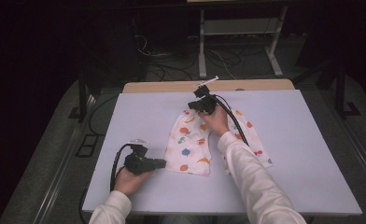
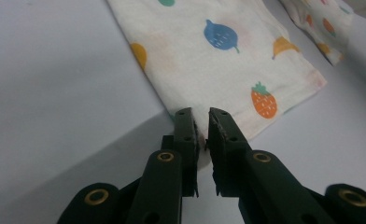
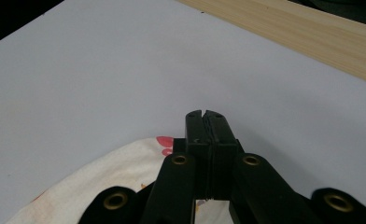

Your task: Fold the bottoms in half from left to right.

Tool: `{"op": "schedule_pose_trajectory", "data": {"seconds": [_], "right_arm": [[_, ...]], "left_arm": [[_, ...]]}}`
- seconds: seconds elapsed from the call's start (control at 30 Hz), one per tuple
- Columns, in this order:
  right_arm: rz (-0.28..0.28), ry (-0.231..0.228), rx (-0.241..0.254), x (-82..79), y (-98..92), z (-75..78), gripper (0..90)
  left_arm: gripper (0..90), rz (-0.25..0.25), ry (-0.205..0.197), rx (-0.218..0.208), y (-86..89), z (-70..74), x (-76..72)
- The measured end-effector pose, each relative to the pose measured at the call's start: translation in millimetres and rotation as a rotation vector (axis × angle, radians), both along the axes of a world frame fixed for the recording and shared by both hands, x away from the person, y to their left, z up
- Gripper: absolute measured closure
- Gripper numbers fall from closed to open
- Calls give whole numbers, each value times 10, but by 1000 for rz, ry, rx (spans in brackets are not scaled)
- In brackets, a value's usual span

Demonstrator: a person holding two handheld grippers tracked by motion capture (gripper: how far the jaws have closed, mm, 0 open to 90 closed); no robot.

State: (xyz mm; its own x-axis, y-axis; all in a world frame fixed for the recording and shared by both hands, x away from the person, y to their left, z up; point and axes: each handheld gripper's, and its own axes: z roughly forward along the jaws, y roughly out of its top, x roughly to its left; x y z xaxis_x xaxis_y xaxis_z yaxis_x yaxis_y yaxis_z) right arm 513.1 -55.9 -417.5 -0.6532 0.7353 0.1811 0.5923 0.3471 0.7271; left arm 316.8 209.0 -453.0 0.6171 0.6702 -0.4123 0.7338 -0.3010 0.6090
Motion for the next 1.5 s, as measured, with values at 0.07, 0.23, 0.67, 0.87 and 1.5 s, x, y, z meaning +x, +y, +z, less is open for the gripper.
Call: {"op": "schedule_pose_trajectory", "data": {"seconds": [0.07, 0.23, 0.67, 0.87, 1.5], "right_arm": [[3, -2, 4, 4, -10, 2, 880], [1, -1, 13, 9, -35, 14, 880], [1, 13, 50, 38, -95, 8, 880], [2, 28, 75, 50, -140, -6, 878], [-2, 9, 111, 87, -319, 85, 878]], "left_arm": [[864, -11, 1, -1, 3, -7, 12], [882, -31, -17, 26, -17, 15, 29], [889, -70, -150, -2, -95, 201, -87], [889, -86, -168, -23, -95, 249, -112], [890, -132, -229, -143, -300, 509, -134]]}}
